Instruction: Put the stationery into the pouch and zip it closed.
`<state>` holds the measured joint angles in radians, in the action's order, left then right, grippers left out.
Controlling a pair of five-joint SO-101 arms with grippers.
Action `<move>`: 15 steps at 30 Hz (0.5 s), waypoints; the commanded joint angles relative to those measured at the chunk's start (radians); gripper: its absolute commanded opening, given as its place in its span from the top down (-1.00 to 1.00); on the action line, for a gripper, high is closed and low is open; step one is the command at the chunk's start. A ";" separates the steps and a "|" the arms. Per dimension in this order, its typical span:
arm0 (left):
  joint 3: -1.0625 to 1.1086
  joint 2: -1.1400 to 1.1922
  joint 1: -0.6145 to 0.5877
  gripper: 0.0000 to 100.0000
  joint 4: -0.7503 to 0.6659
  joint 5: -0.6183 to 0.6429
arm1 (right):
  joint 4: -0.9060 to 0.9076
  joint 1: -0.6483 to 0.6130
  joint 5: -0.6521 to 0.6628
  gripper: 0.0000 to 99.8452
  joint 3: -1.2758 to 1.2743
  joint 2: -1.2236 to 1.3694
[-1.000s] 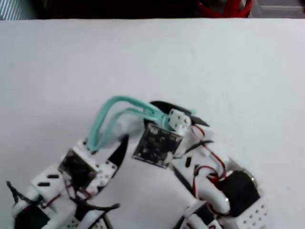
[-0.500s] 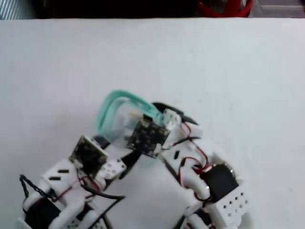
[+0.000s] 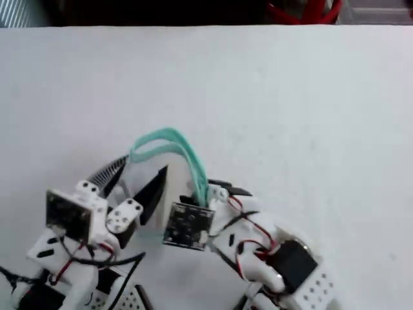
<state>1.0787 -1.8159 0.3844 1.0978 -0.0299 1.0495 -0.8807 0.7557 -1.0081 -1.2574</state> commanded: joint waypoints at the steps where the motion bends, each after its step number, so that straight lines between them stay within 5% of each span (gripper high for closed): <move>1: -0.132 -0.008 0.073 0.58 0.017 0.020 | 0.027 -0.059 0.006 0.96 0.037 -0.061; 15: -0.184 -0.008 0.412 0.58 0.193 -0.057 | 0.030 -0.030 0.006 0.96 0.181 -0.073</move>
<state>0.9022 -1.8328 0.6375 1.2743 -0.0238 1.0863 -0.8853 0.7603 -0.9252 -1.3341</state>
